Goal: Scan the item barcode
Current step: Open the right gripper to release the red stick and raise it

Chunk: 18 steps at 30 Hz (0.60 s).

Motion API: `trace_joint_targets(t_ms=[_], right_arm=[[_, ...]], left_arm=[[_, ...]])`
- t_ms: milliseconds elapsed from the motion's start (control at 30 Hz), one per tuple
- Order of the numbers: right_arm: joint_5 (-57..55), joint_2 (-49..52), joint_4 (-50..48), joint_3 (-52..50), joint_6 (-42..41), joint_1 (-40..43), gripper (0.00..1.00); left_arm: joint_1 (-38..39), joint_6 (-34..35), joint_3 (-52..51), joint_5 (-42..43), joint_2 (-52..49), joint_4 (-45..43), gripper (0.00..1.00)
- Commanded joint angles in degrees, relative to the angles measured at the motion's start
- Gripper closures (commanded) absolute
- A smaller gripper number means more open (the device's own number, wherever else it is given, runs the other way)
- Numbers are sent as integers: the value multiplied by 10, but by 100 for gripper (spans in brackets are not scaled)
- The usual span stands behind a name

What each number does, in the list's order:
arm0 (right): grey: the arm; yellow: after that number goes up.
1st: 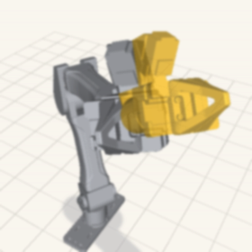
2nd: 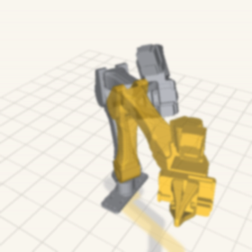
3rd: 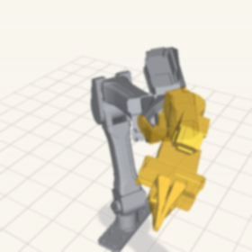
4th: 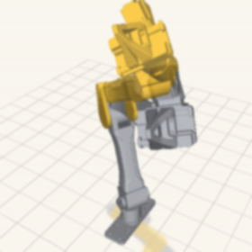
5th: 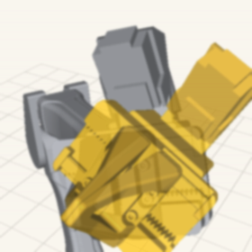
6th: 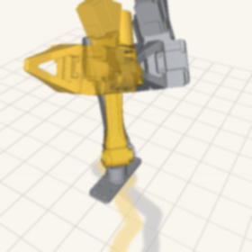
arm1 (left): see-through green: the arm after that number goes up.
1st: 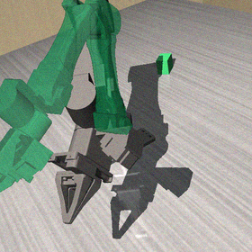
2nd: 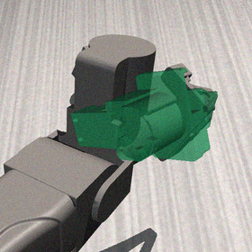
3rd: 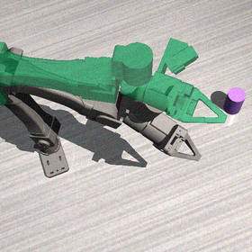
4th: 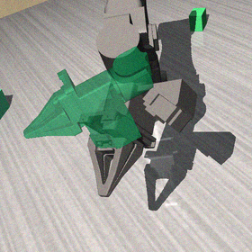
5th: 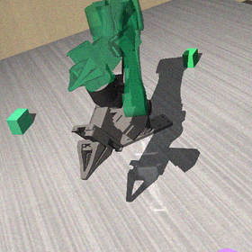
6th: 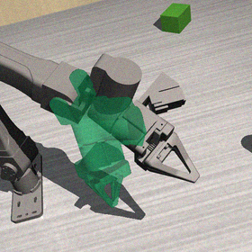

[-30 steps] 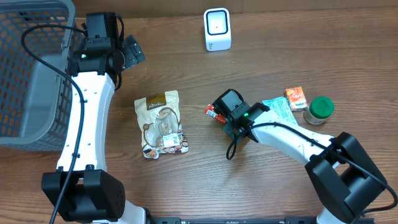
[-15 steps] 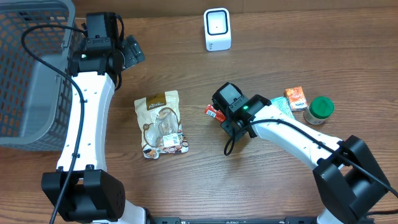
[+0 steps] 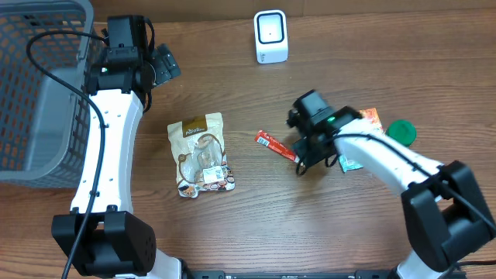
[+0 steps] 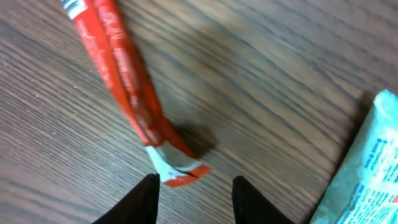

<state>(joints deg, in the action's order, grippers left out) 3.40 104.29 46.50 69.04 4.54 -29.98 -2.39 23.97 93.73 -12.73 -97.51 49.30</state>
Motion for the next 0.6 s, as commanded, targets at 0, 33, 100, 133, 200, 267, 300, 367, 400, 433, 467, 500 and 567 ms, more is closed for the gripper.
trace_joint_targets(t_ms=[0,33,100,133,200,267,300,367,400,433,467,500,567], right_arm=[[140,-16,-1,-4,-3,32,61],[154,-16,-1,-4,-3,37,62],[158,-16,-1,-4,-3,40,62],[157,-16,-2,-4,-3,40,62],[157,-16,-8,-4,-3,37,62],[144,-16,-15,-4,-3,34,62],[132,-16,-18,-4,-3,34,63],[113,-16,-21,-4,-9,34,63],[105,-16,-23,-4,-21,34,60],[101,-16,-24,-4,-33,34,47],[102,-16,-25,-4,-35,35,28],[101,-16,-26,-4,-35,35,11],[102,-16,-26,-4,-35,35,0]], left_arm=[[-2,0,1,-12,-5,0,0],[-2,0,1,-12,-5,0,1],[-2,0,1,-12,-5,-1,0],[-2,0,1,-12,-5,-1,0],[-2,0,1,-12,-5,-1,0],[-2,0,1,-12,-5,-1,0],[-2,0,1,-12,-5,0,0],[-2,0,1,-12,-5,0,0],[-2,0,1,-12,-5,0,0],[-2,0,1,-12,-5,-1,0],[-2,0,1,-12,-5,-1,0],[-2,0,1,-12,-5,-1,0],[-2,0,1,-12,-5,0,0]])
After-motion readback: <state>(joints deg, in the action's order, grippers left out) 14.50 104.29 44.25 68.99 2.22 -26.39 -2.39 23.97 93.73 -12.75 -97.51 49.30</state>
